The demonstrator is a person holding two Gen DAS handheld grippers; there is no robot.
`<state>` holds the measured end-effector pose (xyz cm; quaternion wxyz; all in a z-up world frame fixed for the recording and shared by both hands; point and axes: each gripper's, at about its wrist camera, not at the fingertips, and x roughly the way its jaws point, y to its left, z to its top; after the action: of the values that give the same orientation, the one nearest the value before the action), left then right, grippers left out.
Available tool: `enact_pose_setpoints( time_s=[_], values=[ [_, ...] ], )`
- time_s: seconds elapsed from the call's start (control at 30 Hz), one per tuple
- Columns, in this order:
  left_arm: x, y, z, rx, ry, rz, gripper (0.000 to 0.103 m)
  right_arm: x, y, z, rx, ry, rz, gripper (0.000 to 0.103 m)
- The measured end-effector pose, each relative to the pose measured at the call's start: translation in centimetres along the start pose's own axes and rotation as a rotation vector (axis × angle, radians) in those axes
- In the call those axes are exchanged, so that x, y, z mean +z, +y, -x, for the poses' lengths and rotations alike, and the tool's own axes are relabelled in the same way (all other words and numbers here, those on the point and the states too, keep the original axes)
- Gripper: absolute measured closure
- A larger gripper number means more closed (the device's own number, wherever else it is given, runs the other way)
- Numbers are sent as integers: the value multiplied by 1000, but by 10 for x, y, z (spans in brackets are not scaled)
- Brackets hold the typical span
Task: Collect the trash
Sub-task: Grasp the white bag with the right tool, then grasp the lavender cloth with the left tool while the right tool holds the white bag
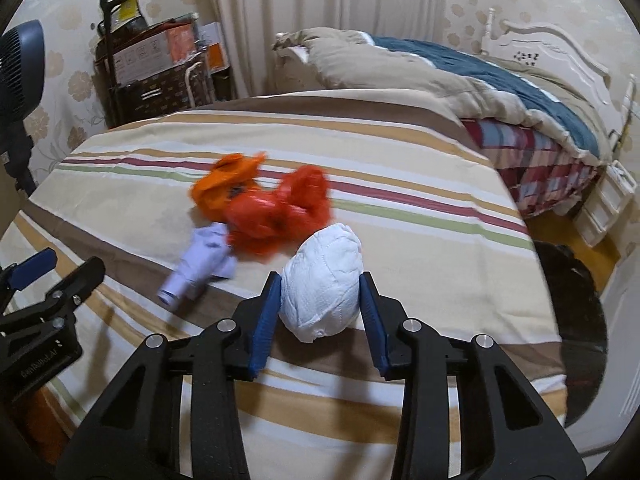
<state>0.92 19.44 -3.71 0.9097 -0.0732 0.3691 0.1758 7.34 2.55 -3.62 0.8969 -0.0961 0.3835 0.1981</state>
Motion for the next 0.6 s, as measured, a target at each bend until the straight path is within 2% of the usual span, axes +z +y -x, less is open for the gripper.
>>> enact_pose_setpoints(
  time_s=[0.17,0.33,0.6],
  values=[
    [1,-18,0,-38,0,-13,25,-12,-37,6,-68,-3,-43,65],
    [5,-36,-3,-73,7,-22,25,-21,-69,10,-74,4,-99,64],
    [8,-64,-18,-60,29,-76,25,-23,-75,11,-54,-3,-97,63]
  ],
)
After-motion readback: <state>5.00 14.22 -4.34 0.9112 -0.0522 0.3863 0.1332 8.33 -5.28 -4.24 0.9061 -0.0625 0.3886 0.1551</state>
